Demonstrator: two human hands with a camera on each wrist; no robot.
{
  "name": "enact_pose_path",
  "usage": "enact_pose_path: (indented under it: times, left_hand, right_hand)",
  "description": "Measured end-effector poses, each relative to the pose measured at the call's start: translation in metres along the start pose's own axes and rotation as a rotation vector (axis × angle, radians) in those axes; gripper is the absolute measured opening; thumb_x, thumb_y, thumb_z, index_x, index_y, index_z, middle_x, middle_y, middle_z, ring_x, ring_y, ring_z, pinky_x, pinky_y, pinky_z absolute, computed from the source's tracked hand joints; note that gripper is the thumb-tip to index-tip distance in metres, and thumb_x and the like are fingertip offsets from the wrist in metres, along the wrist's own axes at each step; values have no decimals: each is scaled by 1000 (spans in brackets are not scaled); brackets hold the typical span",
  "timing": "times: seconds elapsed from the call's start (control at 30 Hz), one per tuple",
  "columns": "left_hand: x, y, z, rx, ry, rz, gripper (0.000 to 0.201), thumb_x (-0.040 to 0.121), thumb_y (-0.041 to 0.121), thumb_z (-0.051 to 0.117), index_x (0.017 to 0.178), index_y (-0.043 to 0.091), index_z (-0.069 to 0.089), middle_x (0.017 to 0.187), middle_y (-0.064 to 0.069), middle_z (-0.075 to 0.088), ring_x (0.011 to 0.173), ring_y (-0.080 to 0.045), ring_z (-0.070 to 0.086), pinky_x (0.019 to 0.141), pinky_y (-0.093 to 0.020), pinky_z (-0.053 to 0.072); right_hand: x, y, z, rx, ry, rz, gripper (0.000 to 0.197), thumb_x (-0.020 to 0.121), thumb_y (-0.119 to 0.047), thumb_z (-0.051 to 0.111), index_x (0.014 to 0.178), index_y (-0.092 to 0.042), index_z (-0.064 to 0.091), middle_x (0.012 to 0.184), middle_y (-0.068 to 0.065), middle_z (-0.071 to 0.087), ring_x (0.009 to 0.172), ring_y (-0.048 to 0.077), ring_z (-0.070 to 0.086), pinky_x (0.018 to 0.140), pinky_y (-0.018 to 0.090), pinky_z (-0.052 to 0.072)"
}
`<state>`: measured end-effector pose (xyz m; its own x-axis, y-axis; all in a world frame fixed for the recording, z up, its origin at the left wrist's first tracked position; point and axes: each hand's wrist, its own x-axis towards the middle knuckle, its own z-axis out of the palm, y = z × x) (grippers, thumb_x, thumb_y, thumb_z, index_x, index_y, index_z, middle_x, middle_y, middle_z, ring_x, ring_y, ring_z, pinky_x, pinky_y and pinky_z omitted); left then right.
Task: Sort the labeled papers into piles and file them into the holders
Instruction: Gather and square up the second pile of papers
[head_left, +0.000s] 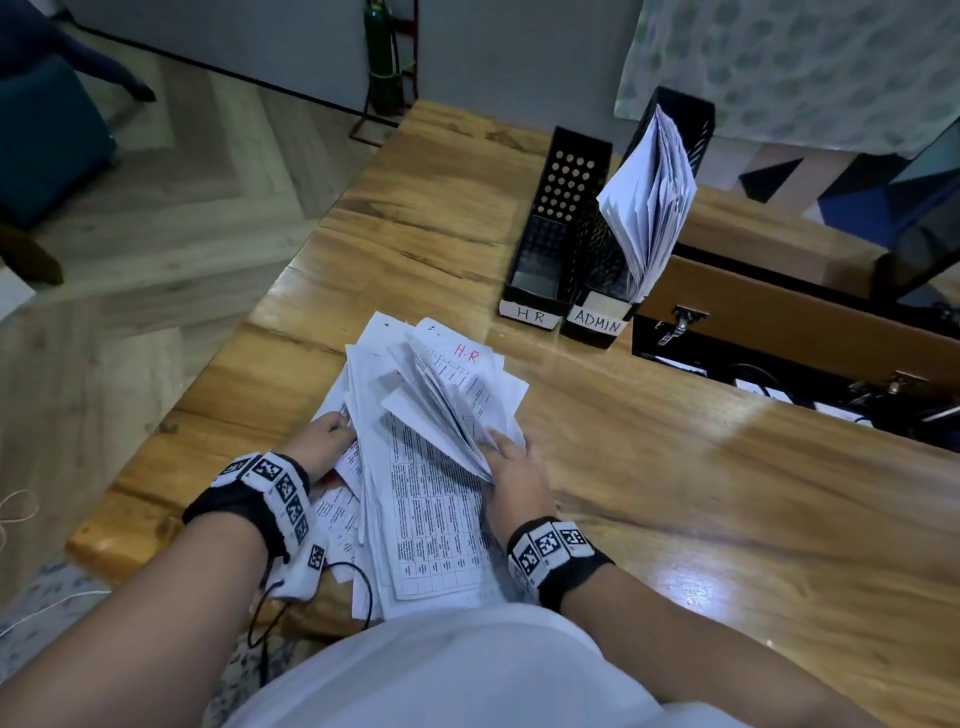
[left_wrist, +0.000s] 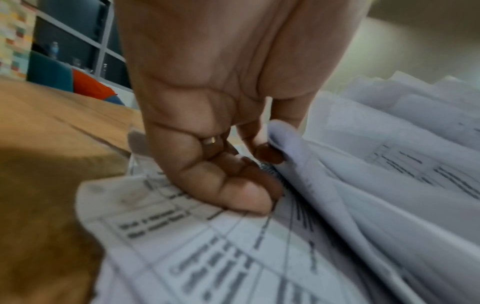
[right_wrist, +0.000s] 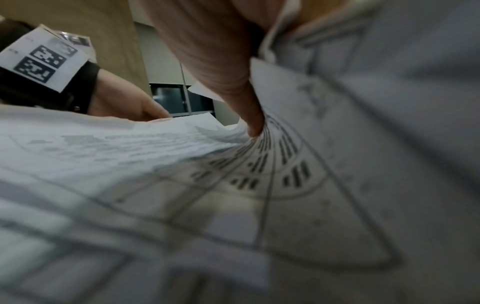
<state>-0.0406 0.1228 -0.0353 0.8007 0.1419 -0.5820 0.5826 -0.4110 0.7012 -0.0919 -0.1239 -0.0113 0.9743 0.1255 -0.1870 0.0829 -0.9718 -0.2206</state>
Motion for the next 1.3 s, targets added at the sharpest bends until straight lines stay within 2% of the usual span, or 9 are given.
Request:
enact_pose_path:
  times: [0.13, 0.27, 0.37, 0.53, 0.67, 0.83, 1.0, 1.1, 1.3]
  left_hand:
    - [-4, -2, -4, -77, 17, -46, 33, 84, 9, 62, 66, 16, 35, 60, -6, 32, 51, -19, 33, 43, -24, 35]
    - [-9, -7, -11, -77, 30, -104, 39, 71, -10, 65, 60, 15, 38, 52, -8, 43, 48, -19, 40, 53, -32, 36]
    - [-18, -4, -6, -100, 51, -141, 39, 68, -16, 69, 81, 14, 48, 75, -10, 54, 61, -24, 53, 52, -33, 43]
    - [-36, 1, 10, 155, -39, 45, 63, 80, -3, 68, 134, 13, 39, 118, -9, 54, 101, -28, 57, 75, -30, 48]
    - [-49, -1, 31, 228, -198, 111, 35, 91, 9, 49, 123, 22, 48, 112, -4, 63, 99, -24, 60, 83, -31, 50]
    - [-50, -8, 43, 66, -423, 26, 35, 88, 20, 56, 122, 26, 51, 121, -6, 65, 101, -21, 64, 85, -34, 54]
    - [-43, 7, 36, 3, -49, 17, 52, 93, 56, 41, 126, 17, 48, 120, -4, 59, 104, -24, 59, 86, -30, 45]
    - [-52, 28, 41, -114, -79, 7, 92, 79, 77, 44, 145, 15, 30, 148, -6, 40, 130, -28, 45, 107, -44, 37]
    - [-70, 36, 73, -180, -110, 142, 72, 75, 17, 79, 135, 21, 39, 125, 2, 59, 117, -20, 56, 103, -40, 43]
  right_hand:
    - [-1, 3, -6, -53, 160, 122, 36, 75, -12, 68, 106, -31, 68, 96, -7, 70, 119, 26, 47, 84, 43, 33]
    - [10, 27, -19, 247, 73, 403, 15, 88, -14, 55, 88, -24, 67, 88, 1, 65, 113, 22, 48, 85, 35, 35]
    - [12, 50, -31, 691, 104, 616, 9, 87, -11, 62, 94, -15, 64, 80, 6, 68, 77, 28, 64, 63, 30, 50]
    - [4, 71, -38, 1223, 167, 660, 78, 77, 11, 71, 141, -18, 38, 112, 6, 63, 101, 27, 62, 85, 41, 52]
    - [13, 59, -32, 1069, -93, 864, 56, 76, -16, 80, 124, -2, 54, 105, 12, 69, 94, 32, 67, 83, 43, 56]
    - [25, 46, -24, 1019, -86, 832, 51, 82, -20, 76, 124, 0, 57, 112, 17, 67, 98, 31, 65, 89, 39, 53]
    - [24, 46, -26, 1023, -87, 817, 47, 84, -23, 74, 120, 2, 56, 111, 17, 67, 102, 34, 64, 92, 41, 52]
    - [24, 46, -23, 1052, -63, 811, 51, 82, -24, 76, 119, 6, 56, 111, 17, 67, 101, 33, 64, 92, 41, 52]
    - [19, 48, -28, 1132, -80, 812, 45, 82, -28, 76, 112, -2, 55, 88, 9, 63, 77, 26, 59, 82, 39, 49]
